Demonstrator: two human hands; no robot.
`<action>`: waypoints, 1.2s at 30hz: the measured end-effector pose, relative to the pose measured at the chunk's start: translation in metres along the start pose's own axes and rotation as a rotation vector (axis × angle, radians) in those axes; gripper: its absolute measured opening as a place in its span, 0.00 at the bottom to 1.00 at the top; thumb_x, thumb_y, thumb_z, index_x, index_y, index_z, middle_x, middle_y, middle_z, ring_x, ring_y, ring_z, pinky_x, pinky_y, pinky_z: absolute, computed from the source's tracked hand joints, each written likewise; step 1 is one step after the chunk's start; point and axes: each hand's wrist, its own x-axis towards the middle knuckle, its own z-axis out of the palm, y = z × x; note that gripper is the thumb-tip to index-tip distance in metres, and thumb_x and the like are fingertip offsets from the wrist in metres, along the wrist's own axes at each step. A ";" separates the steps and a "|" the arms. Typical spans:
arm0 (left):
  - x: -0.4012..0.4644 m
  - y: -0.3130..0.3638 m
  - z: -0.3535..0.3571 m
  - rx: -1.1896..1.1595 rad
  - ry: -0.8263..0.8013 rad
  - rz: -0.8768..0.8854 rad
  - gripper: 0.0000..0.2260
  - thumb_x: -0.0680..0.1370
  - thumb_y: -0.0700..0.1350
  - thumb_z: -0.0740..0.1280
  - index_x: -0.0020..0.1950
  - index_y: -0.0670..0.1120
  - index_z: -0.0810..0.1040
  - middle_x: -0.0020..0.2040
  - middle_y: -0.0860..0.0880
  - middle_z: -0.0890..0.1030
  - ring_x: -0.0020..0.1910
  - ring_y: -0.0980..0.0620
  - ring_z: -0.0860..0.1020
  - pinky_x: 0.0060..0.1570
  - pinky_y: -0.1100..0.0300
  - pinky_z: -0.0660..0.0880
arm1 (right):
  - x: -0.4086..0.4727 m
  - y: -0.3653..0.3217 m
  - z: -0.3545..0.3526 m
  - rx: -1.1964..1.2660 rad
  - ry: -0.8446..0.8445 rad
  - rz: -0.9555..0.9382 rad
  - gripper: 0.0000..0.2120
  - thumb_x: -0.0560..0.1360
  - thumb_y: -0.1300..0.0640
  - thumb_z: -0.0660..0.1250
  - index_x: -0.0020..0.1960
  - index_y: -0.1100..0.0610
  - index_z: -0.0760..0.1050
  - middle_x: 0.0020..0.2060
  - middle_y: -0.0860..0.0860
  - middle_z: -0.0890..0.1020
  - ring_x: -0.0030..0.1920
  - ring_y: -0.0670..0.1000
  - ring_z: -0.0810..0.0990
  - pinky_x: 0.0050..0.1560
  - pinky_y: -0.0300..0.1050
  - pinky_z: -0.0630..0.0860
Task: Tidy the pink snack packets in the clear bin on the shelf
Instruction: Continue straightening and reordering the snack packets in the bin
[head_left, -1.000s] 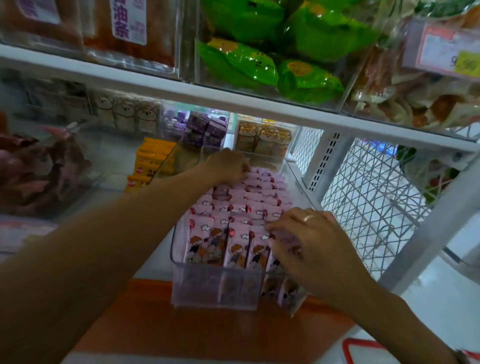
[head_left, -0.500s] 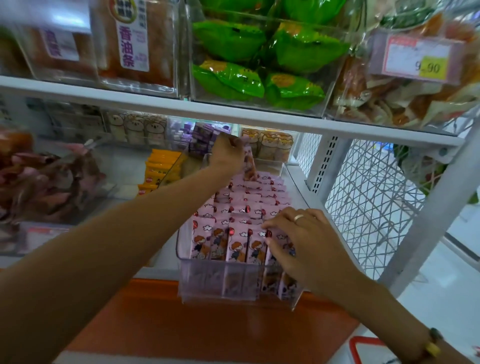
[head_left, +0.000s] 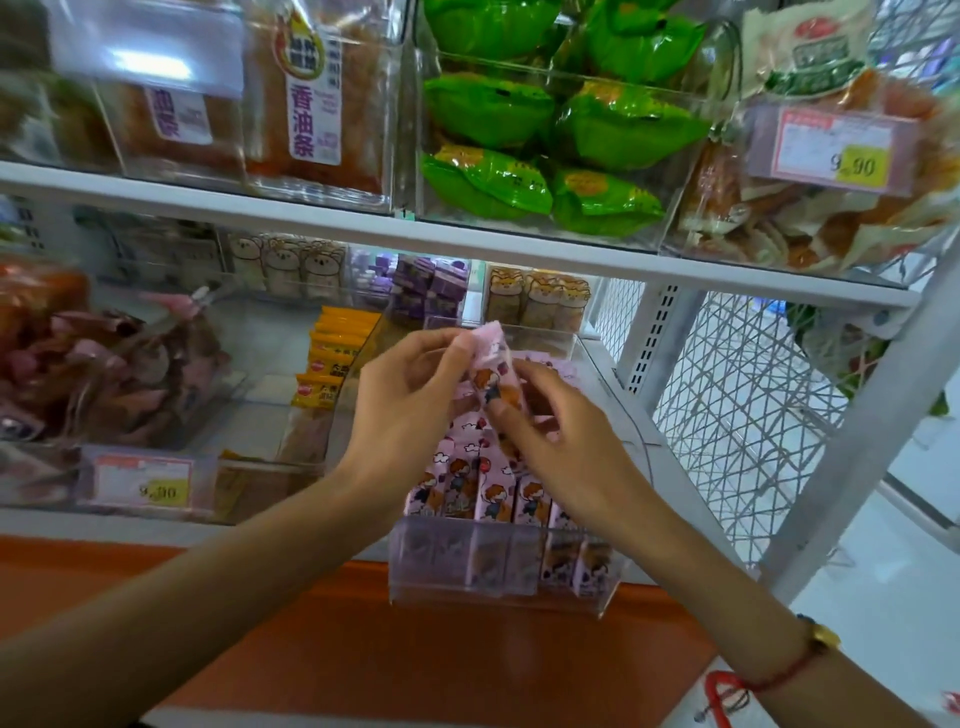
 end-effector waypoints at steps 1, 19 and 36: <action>-0.001 -0.002 -0.002 0.025 -0.006 0.025 0.07 0.79 0.45 0.62 0.55 0.51 0.78 0.48 0.56 0.84 0.49 0.62 0.81 0.44 0.67 0.79 | -0.001 0.003 0.001 0.095 0.030 0.048 0.18 0.78 0.49 0.62 0.67 0.50 0.68 0.51 0.43 0.77 0.47 0.39 0.79 0.45 0.32 0.76; -0.011 -0.017 -0.011 0.452 -0.244 0.245 0.12 0.78 0.46 0.66 0.57 0.63 0.72 0.53 0.72 0.75 0.54 0.72 0.73 0.47 0.78 0.71 | 0.004 0.012 0.001 0.769 0.081 0.250 0.13 0.78 0.55 0.62 0.62 0.55 0.76 0.53 0.50 0.82 0.57 0.49 0.79 0.59 0.48 0.76; -0.003 -0.005 -0.005 0.224 -0.344 -0.051 0.09 0.68 0.58 0.67 0.46 0.59 0.78 0.40 0.64 0.83 0.40 0.65 0.81 0.33 0.72 0.75 | 0.002 0.012 -0.004 0.630 0.241 0.269 0.14 0.71 0.51 0.70 0.56 0.53 0.79 0.45 0.49 0.86 0.45 0.47 0.84 0.49 0.44 0.78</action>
